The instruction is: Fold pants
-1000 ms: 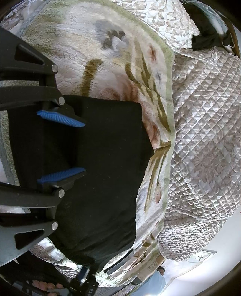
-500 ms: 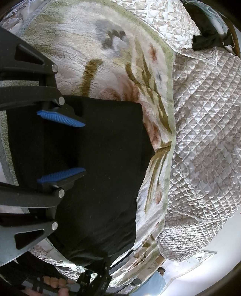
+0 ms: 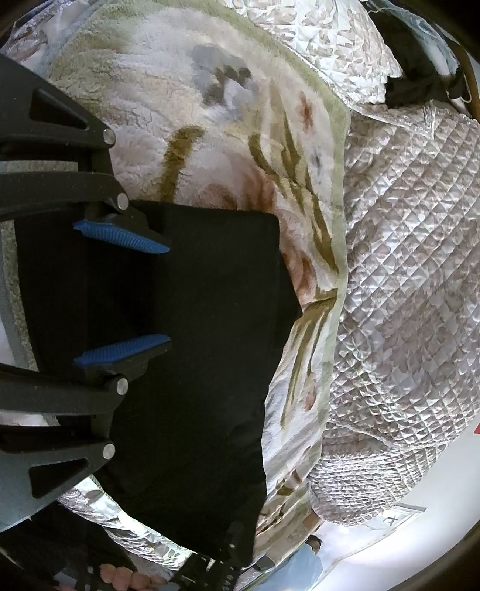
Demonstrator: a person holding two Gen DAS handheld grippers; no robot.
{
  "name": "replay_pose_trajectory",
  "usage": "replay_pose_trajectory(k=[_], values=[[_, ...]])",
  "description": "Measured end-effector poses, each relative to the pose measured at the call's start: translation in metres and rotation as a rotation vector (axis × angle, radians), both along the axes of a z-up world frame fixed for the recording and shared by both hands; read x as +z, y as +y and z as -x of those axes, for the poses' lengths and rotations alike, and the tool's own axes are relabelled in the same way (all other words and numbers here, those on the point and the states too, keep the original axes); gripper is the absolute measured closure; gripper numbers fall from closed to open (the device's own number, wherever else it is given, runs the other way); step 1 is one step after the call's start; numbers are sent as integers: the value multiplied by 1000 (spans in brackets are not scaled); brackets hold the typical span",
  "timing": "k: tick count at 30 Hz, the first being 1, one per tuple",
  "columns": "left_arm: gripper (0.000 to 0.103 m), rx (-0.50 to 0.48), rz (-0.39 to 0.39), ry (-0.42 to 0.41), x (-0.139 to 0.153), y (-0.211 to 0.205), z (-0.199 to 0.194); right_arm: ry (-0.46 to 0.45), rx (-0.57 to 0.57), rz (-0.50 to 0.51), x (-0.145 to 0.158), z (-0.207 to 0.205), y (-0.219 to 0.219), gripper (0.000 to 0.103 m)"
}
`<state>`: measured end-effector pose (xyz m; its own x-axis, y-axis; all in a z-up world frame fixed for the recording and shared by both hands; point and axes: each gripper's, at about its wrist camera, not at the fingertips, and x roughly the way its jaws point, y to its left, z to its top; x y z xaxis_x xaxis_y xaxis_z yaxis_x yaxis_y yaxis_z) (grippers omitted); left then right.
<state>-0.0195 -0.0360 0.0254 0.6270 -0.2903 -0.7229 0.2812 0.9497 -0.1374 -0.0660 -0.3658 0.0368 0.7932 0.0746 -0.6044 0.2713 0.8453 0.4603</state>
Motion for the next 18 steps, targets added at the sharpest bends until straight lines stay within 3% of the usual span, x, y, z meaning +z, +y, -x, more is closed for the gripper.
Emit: replay_pose_trajectory(k=[5,10,13,18], values=[[54,30,11,-8,5,11,-2,-59,114,54,29,-10,40,80],[54,109,37,-23,12,38,-9,-98,307,101,48,-27,103,80],[54,175,50,-19,13,59,-14,-82,412,139,41,-41,142,80],[54,258,71,-12,13,87,-17,10,582,154,-1,-56,198,80]])
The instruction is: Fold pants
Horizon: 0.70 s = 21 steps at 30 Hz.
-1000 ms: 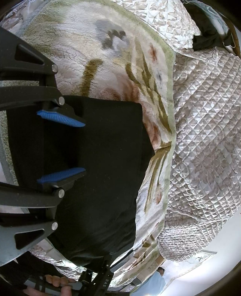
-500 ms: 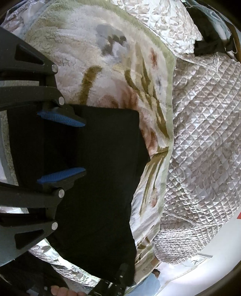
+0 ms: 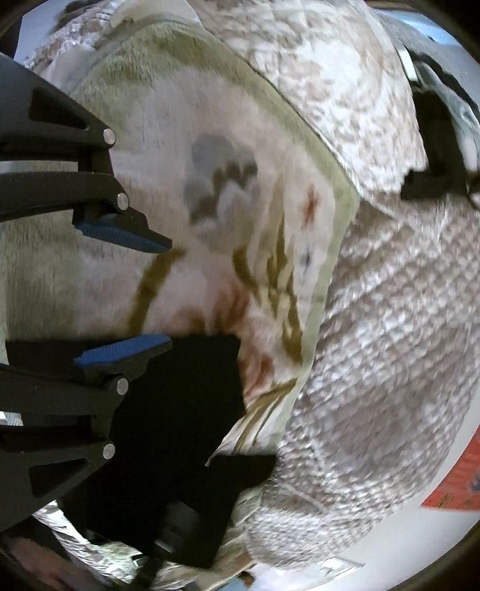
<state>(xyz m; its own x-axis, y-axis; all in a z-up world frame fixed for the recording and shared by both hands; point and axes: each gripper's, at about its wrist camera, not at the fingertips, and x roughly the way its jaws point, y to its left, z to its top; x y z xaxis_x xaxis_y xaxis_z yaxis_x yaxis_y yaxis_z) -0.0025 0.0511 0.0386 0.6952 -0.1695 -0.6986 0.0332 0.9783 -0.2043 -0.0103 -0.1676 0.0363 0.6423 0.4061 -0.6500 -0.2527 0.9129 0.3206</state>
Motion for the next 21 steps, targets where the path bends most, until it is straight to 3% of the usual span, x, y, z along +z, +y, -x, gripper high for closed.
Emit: replay_pose_trajectory(k=[4,11,17,21], values=[[54,26,15,5,-1,11,0,45,55,86,-37,1,25,80],[54,37,35,4,2,17,0,-35,44,104,-3,13,33,80],[54,60,47,-6,5,26,1,31,96,148,-36,8,61,80],[54,87,50,-6,4,34,1,9,81,146,-28,9,62,80]])
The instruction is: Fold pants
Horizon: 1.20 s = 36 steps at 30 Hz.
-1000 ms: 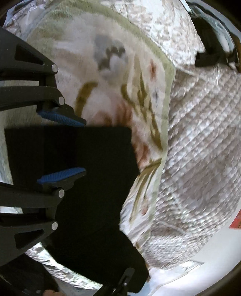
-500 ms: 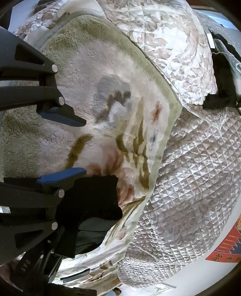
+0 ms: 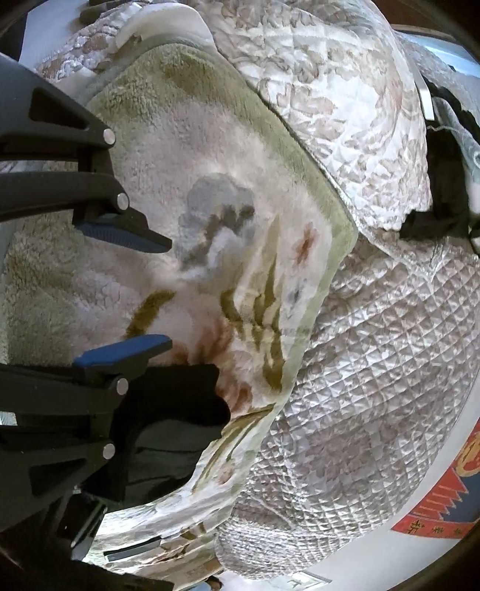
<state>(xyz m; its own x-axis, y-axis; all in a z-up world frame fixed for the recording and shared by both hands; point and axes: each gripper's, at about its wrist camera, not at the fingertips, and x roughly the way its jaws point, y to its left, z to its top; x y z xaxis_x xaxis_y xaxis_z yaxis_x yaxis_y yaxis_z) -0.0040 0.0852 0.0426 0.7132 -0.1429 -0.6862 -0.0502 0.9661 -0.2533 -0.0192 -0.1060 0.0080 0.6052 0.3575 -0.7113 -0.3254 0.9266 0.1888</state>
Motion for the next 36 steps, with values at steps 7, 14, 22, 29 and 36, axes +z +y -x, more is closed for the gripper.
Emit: replay_pose_trajectory(k=[7,14,22,29,36], values=[[54,-9,0,4,-2,-2,-2,-36,47,29,-8,4,9,71],[54,6,-1,3,-2,3,-1,-25,163,-117,7,20,6,48],[54,-22,-3,-13,-1,-3,-1,-126,-15,-139,19,41,-58,67],[54,-107,-5,-33,10,-32,-3,-23,-71,-114,-15,32,-72,86],[54,-232,-12,-55,35,-75,-16,-31,-62,-166,10,11,-90,86]])
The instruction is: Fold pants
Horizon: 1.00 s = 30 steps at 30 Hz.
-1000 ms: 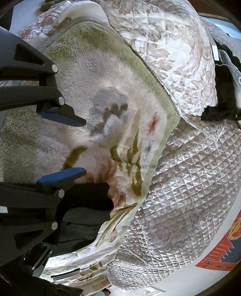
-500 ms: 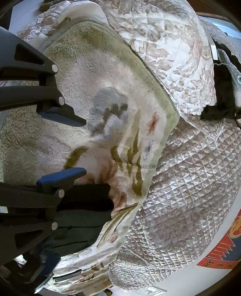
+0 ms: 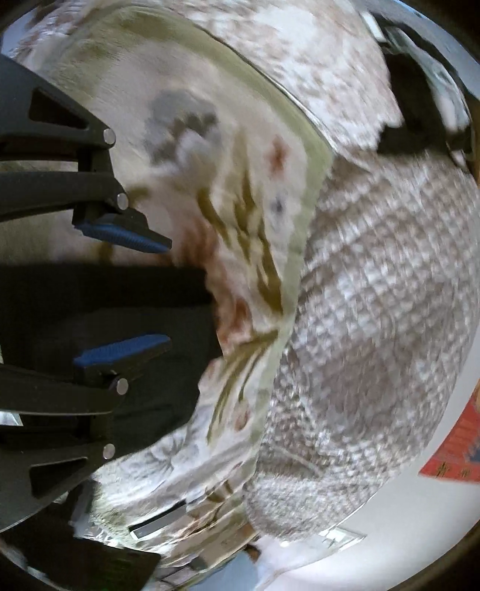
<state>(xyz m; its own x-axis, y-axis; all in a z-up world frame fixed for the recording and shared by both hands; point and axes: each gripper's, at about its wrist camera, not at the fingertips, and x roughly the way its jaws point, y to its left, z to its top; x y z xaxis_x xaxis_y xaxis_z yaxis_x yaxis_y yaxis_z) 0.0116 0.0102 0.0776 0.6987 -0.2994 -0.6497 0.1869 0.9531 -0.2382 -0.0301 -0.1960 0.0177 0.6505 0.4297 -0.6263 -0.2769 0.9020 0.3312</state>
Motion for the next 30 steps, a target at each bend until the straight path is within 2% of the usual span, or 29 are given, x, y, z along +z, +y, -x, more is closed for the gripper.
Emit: replay_pose_trajectory(k=[3,8,9,11,12,13,14,19,23,30], values=[[54,-46,-13,4,4,-20,-16,18,-88,61,6,-28,-24,86],[55,-143,-44,25,-4,-57,-45,39,-90,87,1,-70,-33,86],[57,-148,-62,32,-9,-62,-49,44,-88,89,-1,-74,-36,86],[72,-139,-127,59,-25,-69,-57,66,-93,95,-13,-85,-38,86],[74,-122,-162,81,-35,-68,-59,83,-105,101,-21,-91,-39,86],[73,-112,-164,98,-44,-65,-60,99,-115,94,-30,-93,-43,86],[71,-109,-147,84,-46,-61,-57,98,-119,88,-32,-93,-44,89],[71,-94,-169,53,-47,-61,-50,68,-116,108,-34,-92,-44,89],[71,-87,-153,49,-48,-59,-48,67,-120,68,-35,-93,-48,89],[71,-45,-140,53,-41,-50,-36,50,-136,69,-17,-68,-48,86]])
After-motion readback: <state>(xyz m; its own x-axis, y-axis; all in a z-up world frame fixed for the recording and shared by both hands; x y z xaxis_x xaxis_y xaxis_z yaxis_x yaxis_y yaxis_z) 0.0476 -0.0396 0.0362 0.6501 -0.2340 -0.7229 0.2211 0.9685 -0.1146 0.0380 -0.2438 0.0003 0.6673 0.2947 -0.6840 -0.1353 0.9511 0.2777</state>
